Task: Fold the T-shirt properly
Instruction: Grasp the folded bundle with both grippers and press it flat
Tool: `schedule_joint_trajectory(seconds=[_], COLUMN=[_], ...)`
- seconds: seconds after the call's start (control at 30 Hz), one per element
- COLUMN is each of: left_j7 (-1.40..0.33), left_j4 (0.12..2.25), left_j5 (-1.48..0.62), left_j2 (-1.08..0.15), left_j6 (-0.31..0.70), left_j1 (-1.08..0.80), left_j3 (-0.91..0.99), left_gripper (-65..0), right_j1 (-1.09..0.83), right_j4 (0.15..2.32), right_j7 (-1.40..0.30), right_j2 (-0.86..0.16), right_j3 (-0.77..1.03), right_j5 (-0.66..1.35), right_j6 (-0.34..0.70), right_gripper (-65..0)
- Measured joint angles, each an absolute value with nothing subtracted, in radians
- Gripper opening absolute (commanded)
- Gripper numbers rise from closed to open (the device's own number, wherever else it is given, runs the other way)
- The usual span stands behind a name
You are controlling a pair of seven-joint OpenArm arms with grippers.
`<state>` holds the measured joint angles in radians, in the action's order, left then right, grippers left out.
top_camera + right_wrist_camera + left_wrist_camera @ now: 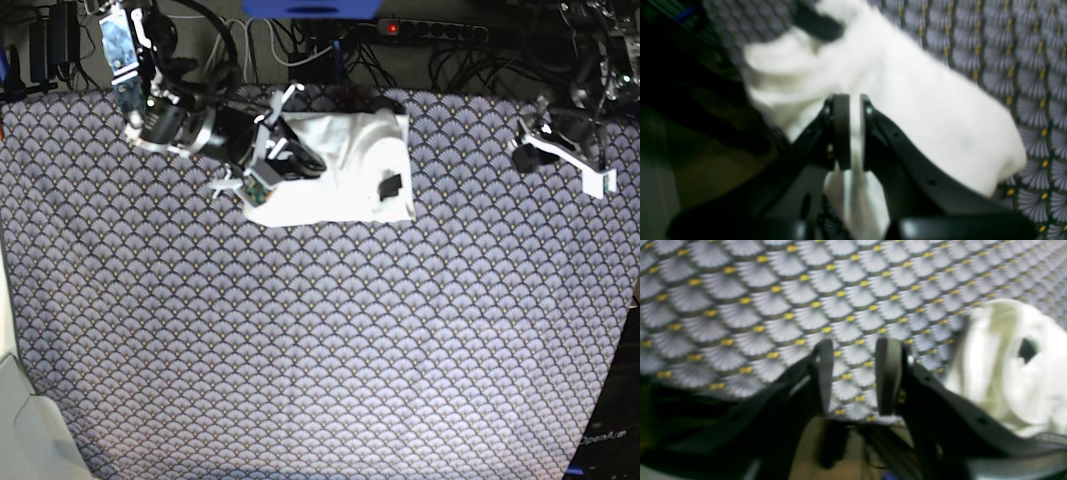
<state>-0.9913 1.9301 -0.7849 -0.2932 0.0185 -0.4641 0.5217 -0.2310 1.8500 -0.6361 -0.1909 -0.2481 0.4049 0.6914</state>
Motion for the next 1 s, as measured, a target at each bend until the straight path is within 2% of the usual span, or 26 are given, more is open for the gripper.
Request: schedule_joint_trajectory(seconds=[0.3,0.43,0.6,0.8,1.0], left_j7=[-0.991,-0.986,-0.982,-0.991,-0.984], left_j4=[1.931,1.931,1.924,1.886,1.731], left_j5=[-0.865,-0.865,-0.865,-0.861,-0.859], left_j2=[-0.292,-0.286,-0.285,-0.228,-0.228], left_j6=[0.017,0.018,0.006,0.007,0.008], left_j1=[-0.402,-0.355,-0.275,-0.268,-0.231], left_j3=[0.354,0.26,0.156,0.133,0.131], left_gripper=[-43.2,-43.2,-43.2,-43.2,-43.2], right_j1=[-0.252,-0.18,-0.129,-0.109,-0.106], right_j4=[1.879,1.871,1.763,1.602,1.578], right_j7=[-0.642,-0.638,-0.638,-0.626,-0.616], right_j2=[-0.219,-0.215,-0.216,-0.233,-0.235], right_j3=[-0.249,-0.25,-0.25,-0.25,-0.25], right_j5=[0.405,0.403,0.41,0.416,0.421], right_j6=[0.694,0.693,0.694,0.695,0.694], right_gripper=[-61.2,-61.5,-61.5,-61.5,-61.5])
